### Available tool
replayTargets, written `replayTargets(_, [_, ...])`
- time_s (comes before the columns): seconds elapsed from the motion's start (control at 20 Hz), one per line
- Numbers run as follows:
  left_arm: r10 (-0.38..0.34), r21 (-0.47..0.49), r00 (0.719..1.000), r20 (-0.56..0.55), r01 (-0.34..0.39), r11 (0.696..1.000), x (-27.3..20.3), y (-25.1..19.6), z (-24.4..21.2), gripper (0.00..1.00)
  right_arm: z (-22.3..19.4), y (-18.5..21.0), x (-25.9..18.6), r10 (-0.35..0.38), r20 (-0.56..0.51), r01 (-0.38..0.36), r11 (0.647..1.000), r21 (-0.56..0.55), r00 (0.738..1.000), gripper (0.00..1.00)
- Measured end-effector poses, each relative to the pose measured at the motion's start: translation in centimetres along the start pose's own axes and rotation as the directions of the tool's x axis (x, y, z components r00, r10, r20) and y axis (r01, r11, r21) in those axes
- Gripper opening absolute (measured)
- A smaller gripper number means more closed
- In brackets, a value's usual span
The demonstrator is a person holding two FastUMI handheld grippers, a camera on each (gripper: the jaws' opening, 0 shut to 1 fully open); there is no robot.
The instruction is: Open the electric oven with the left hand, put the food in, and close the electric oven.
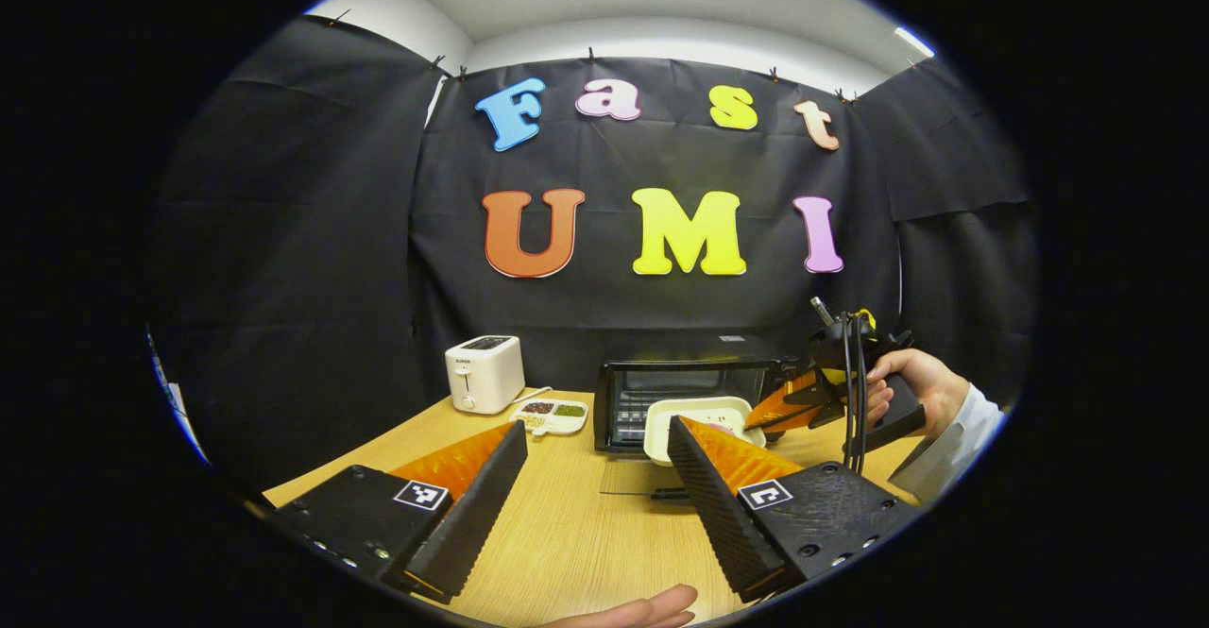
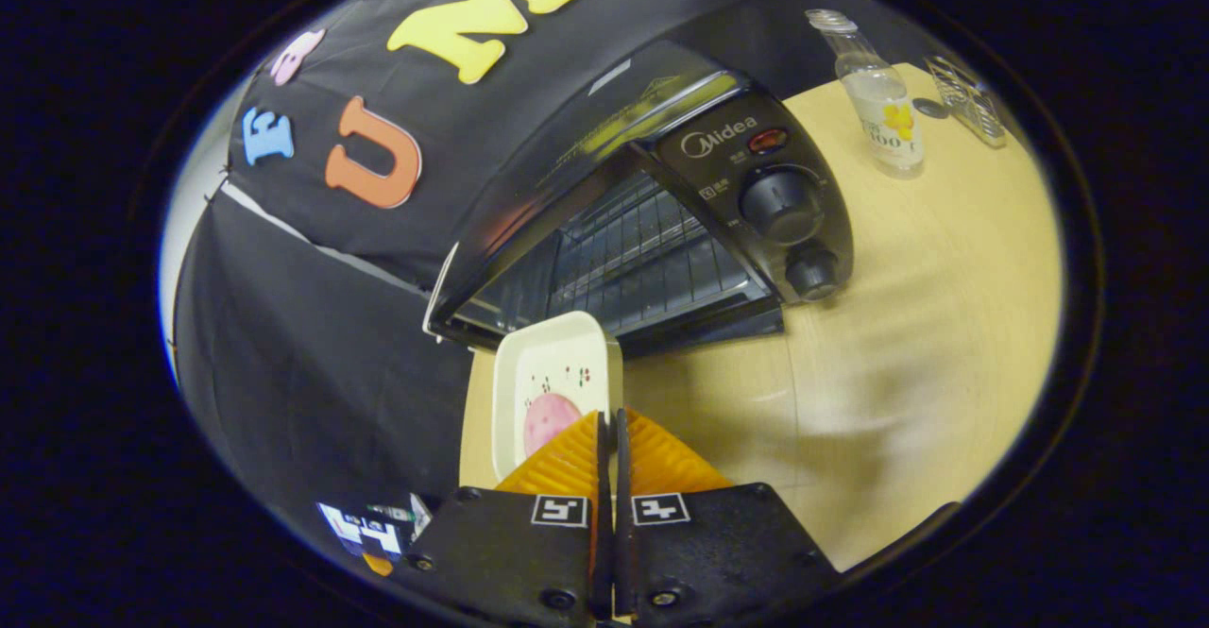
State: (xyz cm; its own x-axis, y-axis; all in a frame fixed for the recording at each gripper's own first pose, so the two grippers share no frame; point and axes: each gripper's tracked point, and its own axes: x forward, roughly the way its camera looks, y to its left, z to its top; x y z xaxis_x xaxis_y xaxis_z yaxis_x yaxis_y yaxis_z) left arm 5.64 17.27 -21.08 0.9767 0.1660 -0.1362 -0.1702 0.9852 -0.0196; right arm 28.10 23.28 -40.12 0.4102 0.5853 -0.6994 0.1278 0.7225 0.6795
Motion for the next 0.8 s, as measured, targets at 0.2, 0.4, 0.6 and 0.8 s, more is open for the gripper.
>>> replayTargets(0.2, [0.046,0.019,0.998,-0.031,-0.046,0.999,1.4,1.0,-1.4,0.95,1.9,0.2,2.7,-0.036,0.126,0.025,0.996,0.090,0.991,0.04])
replayTargets(0.4, [0.068,0.030,0.995,-0.069,-0.066,0.997,2.9,1.4,-3.2,0.96,4.3,-0.4,4.2,-0.103,0.262,0.063,0.986,0.154,0.960,0.04])
replayTargets(0.6, [0.101,0.039,0.988,-0.116,-0.097,0.995,3.5,2.3,-4.8,0.96,6.6,-1.3,5.5,-0.156,0.352,0.095,0.978,0.185,0.923,0.00])
replayTargets(0.8, [0.097,0.045,0.989,-0.115,-0.093,0.995,4.2,2.0,-5.0,0.95,8.6,-1.8,7.8,-0.157,0.414,0.083,0.978,0.190,0.896,0.04])
